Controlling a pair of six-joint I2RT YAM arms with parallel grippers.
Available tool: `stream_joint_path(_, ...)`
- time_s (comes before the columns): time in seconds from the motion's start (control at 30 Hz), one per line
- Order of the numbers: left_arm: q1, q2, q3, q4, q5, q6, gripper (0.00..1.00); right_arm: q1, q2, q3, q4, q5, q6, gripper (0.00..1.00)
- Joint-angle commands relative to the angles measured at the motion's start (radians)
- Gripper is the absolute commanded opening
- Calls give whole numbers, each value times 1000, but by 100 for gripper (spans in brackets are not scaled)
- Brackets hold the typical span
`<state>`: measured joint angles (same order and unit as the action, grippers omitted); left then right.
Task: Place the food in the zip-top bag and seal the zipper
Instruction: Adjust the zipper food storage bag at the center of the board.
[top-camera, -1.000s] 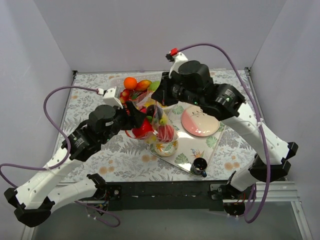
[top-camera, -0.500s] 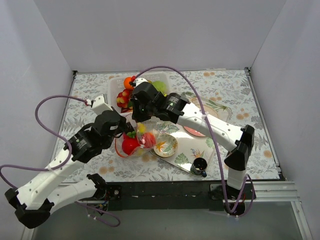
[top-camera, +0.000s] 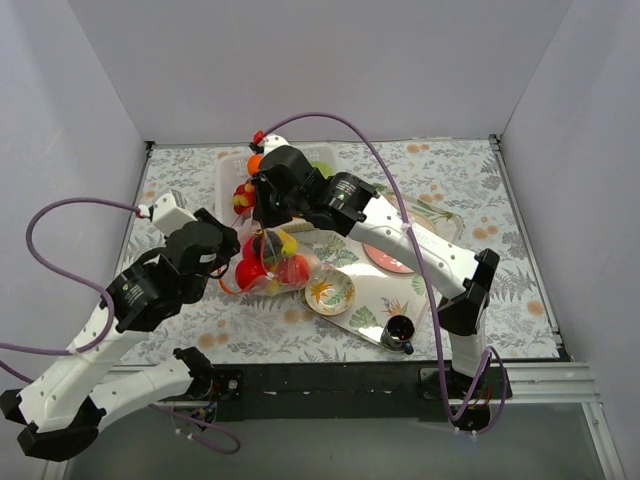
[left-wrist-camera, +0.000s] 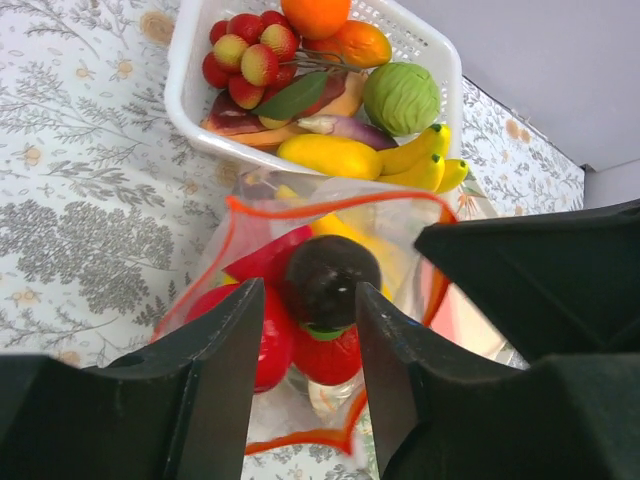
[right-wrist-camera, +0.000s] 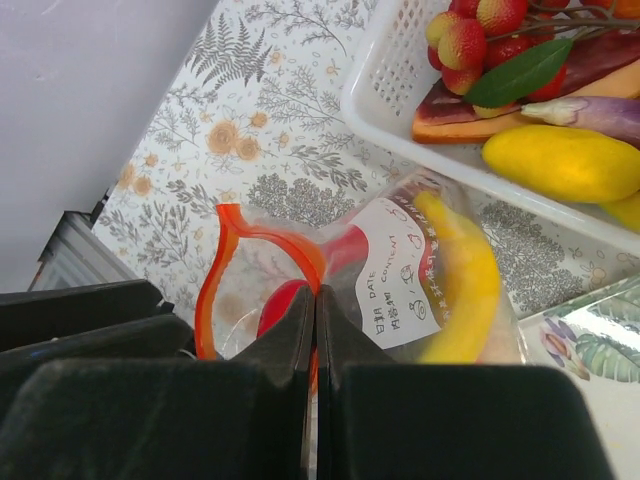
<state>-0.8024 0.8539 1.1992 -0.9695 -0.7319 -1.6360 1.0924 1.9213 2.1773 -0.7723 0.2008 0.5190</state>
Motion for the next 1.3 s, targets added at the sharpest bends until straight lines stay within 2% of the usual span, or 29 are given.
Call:
stream_joint_path(0.0,-1,-64,-44,-138,-32,-94,38,-3,-19,67,-5,37,-4,1)
stream_joint_path(0.17,-1,-137,-107,-213,-60,-189,35,-3,-36,105,-5,38,-4,1)
stream_joint_path(0.4,-1,-139,-147,-138,-26,-140,40,-3,-48,139,-5,37,-2,1)
stream_joint_path(0.57,0,-136,-181,-109,-43,-152,39,-3,-50,156,-8,34,-1,1)
stream_joint_path(0.67,-1,-130,-178,-132,-75,-171,31,-2,-59,151,-5,35,1,1)
stream_joint_path(0.7,-1,-131,-173,-136,-90,-176,25,-2,-61,148,-4,35,1,1)
stream_joint_path(0.73,-1,-133,-167,-138,-96,-174,14,-2,-62,130,-1,32,1,1)
stream_joint_path(0.83,-1,-130,-141,-136,-127,-163,0,0,-71,78,27,17,-2,1)
stream_joint_path(0.97,-1,-86,-124,-129,-164,-170,0,21,-93,-81,108,-12,-19,1)
stream_joint_path(1.1,2,-12,-118,-81,-182,-150,0,32,-73,-114,148,-5,-43,1)
stream_joint_path(1.2,49,54,-119,-11,-130,-93,0,32,-42,-113,160,2,-69,1)
stream_joint_path(1.27,150,68,-150,87,-69,-39,0,27,-21,-111,171,5,-77,1)
